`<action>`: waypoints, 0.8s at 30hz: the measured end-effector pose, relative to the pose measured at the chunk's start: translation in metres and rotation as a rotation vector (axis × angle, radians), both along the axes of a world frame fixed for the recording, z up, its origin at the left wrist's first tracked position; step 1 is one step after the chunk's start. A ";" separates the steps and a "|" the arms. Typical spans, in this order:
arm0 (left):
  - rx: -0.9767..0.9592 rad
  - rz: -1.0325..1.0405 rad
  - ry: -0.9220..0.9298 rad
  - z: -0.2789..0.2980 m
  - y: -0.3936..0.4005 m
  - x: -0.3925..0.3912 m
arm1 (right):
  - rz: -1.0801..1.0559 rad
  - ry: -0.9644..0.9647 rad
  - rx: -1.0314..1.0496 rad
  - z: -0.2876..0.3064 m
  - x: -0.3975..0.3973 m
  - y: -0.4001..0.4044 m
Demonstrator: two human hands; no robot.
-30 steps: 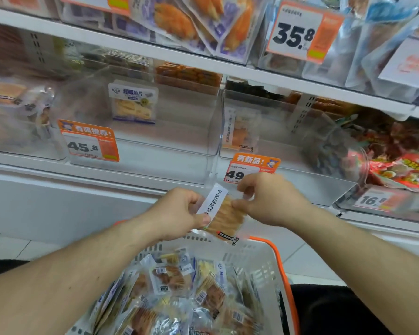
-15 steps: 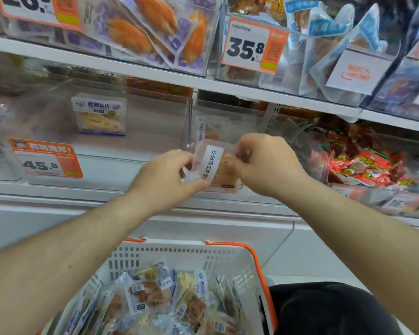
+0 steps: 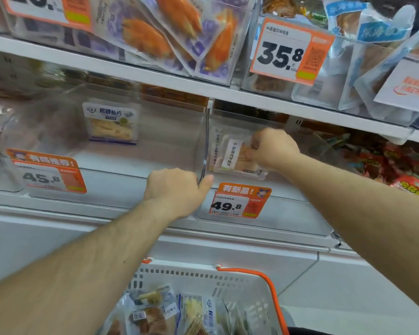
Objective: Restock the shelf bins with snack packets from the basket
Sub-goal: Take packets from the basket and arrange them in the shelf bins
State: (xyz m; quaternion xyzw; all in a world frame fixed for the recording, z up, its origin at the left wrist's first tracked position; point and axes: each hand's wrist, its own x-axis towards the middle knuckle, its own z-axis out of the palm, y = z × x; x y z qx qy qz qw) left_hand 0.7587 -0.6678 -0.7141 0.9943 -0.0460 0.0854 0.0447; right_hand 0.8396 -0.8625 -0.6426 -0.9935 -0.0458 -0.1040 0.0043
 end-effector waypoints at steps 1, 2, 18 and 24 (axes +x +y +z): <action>0.001 -0.010 -0.013 -0.001 0.001 0.001 | 0.003 0.049 -0.024 -0.004 0.013 0.005; 0.002 -0.019 -0.029 -0.003 0.002 0.001 | -0.003 0.089 -0.033 -0.008 0.027 0.011; 0.005 -0.014 -0.078 -0.011 0.001 0.006 | -0.053 0.140 0.055 -0.062 0.110 0.035; 0.005 0.008 -0.032 -0.009 0.000 0.005 | -0.061 0.158 0.021 -0.056 0.104 0.033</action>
